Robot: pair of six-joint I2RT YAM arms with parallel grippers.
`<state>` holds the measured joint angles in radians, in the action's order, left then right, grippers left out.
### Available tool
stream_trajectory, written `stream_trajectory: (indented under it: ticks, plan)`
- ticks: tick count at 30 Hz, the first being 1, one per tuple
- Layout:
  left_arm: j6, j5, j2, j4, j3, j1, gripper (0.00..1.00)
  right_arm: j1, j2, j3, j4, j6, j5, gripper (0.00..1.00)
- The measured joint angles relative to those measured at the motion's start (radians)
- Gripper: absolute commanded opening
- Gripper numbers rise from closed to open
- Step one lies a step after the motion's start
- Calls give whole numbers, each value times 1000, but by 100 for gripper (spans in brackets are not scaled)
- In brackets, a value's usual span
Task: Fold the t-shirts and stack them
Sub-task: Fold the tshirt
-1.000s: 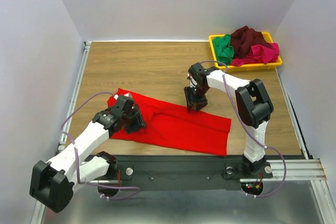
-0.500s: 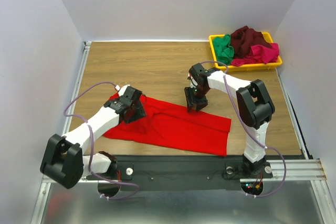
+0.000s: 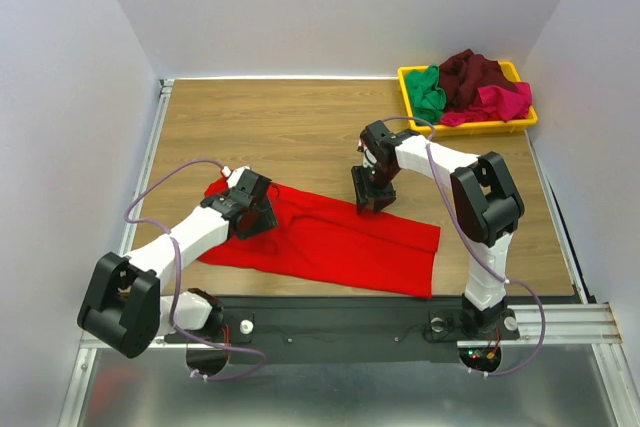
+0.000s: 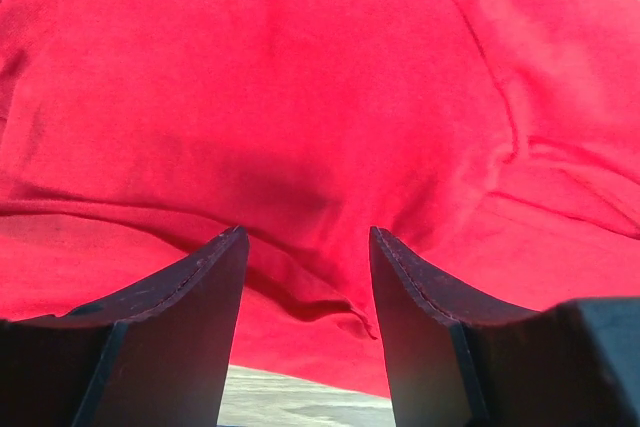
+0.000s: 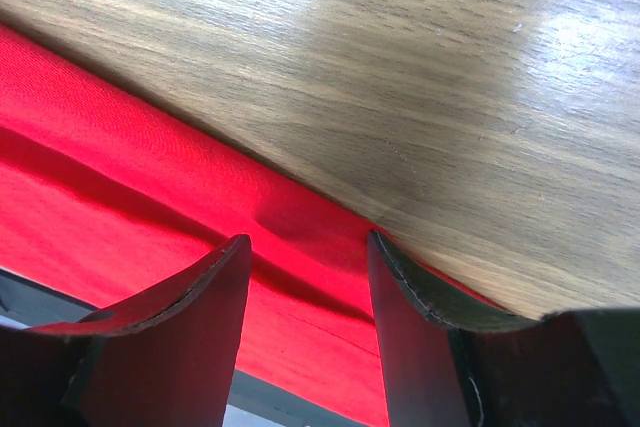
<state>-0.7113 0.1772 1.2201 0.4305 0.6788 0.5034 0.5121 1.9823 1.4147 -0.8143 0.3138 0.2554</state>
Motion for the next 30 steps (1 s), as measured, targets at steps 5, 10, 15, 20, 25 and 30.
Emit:
stream_trajectory:
  ticks: [5,10,15,20,25,30]
  plan:
    - [-27,-31,-14,9,-5,2,63,0,0,0,0,0,0,56]
    - [-67,-44,-62,49,-40,6,63,0,0,0,1,0,0,56]
    - [-96,-46,-76,90,-47,8,61,0,2,0,7,0,7,56]
    - [-130,-62,-131,122,-65,19,59,0,2,0,10,-1,8,56]
    - [-170,-96,-211,164,-71,29,57,0,4,0,12,-2,11,56]
    - [-198,-98,-252,238,-70,52,57,0,4,0,13,-5,11,56]
